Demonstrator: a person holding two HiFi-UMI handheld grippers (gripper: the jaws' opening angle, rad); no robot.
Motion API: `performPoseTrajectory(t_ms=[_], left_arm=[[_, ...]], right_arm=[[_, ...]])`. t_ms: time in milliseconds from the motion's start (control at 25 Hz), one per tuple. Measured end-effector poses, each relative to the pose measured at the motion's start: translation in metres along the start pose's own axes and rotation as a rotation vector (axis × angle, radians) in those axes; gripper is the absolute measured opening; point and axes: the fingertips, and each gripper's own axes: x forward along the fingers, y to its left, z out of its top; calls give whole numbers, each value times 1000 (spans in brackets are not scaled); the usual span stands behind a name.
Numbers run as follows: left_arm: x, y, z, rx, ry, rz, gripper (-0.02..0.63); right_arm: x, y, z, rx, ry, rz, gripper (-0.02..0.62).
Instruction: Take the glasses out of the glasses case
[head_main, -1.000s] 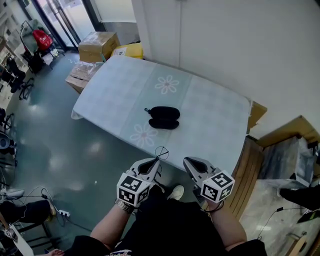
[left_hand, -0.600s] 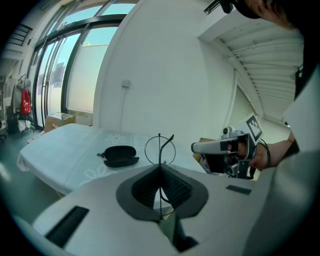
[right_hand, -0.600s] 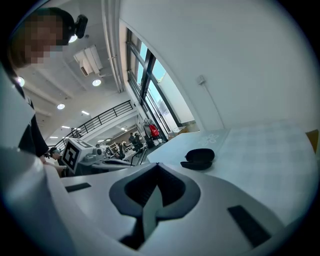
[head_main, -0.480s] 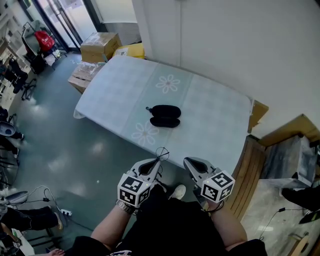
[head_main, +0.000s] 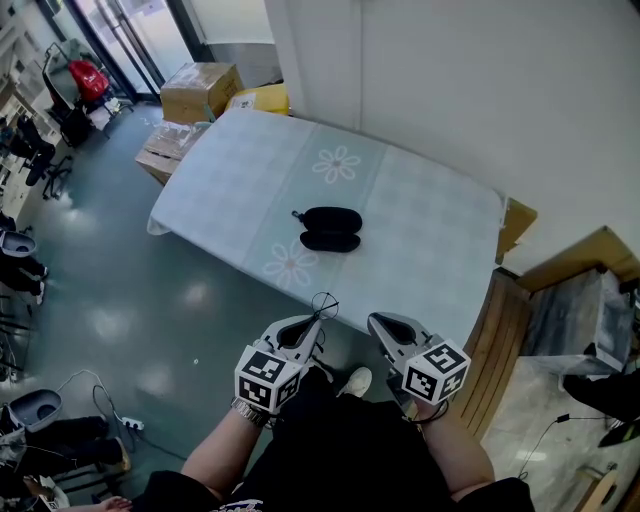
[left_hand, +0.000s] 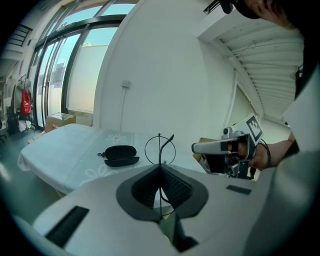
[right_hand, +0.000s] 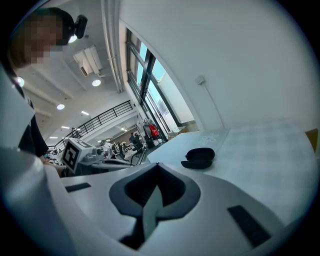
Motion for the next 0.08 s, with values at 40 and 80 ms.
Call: performPoseTrajectory(t_ms=[40, 80], left_arm=[[0, 0, 0, 1, 0, 0, 29], [0, -1, 0, 1, 1, 0, 29]], right_arm=[[0, 0, 0, 0, 0, 0, 23], [0, 0, 0, -1, 0, 0, 23]])
